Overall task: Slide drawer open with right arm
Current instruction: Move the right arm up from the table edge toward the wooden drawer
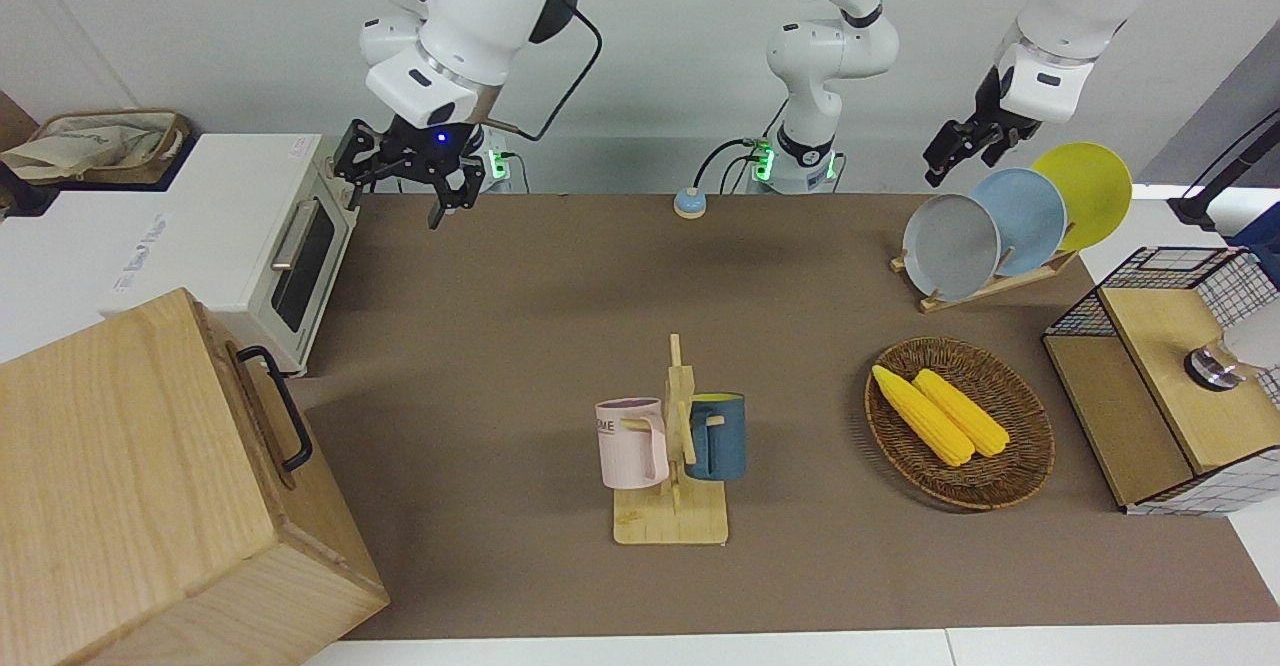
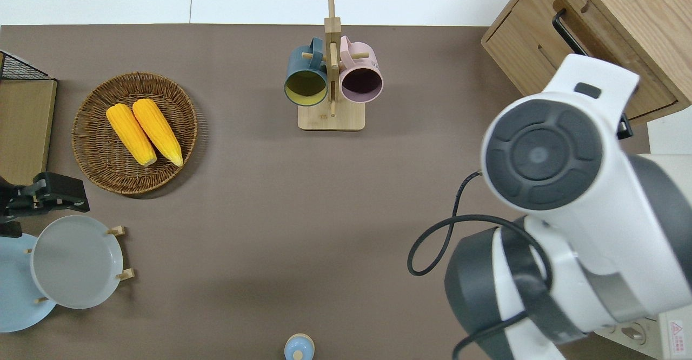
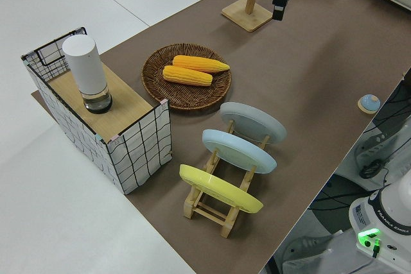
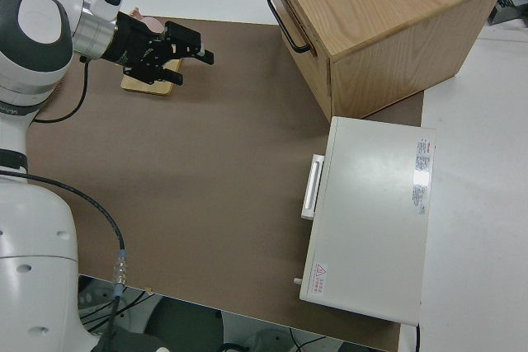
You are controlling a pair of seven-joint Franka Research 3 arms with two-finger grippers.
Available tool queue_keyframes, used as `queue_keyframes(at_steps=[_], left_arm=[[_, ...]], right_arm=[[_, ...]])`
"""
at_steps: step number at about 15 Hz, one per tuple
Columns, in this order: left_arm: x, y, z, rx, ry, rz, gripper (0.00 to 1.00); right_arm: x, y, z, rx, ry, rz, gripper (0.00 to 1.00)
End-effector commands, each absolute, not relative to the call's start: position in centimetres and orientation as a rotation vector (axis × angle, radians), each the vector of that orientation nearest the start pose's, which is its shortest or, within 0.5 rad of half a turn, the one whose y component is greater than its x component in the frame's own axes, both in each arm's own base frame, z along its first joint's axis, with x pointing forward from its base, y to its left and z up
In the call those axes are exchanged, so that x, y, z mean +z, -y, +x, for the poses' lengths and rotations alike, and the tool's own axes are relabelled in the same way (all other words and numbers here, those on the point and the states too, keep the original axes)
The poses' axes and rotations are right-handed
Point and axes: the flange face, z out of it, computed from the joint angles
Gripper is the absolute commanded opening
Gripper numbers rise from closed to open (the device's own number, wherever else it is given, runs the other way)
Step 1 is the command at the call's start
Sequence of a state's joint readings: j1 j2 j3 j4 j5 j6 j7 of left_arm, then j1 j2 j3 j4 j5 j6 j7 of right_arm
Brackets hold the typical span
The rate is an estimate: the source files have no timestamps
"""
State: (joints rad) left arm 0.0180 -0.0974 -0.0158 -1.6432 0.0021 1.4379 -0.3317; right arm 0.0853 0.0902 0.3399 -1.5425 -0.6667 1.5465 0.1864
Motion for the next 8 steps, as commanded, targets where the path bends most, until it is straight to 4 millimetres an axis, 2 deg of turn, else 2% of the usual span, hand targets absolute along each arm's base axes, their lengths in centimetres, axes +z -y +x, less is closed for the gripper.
queue_keyframes(at_steps=[1, 3, 6, 8], left_arm=[[63.6, -0.1, 50.6, 0.156, 0.505, -3.081, 0.99], [63.6, -0.1, 50.6, 0.156, 0.505, -3.081, 0.99], [63.6, -0.1, 50.6, 0.156, 0.505, -3.081, 0.99], [63.6, -0.1, 50.6, 0.156, 0.505, -3.081, 0.99]], right_arm=[[59.1, -18.3, 56.9, 0.205, -0.332, 2.339, 0.983], [58.1, -18.8, 57.4, 0.243, -0.369, 2.257, 0.985], [54.7, -20.2, 57.9, 0.311, -0.323, 2.129, 0.985], [53.7, -20.3, 58.3, 0.326, -0.309, 2.097, 0.985]])
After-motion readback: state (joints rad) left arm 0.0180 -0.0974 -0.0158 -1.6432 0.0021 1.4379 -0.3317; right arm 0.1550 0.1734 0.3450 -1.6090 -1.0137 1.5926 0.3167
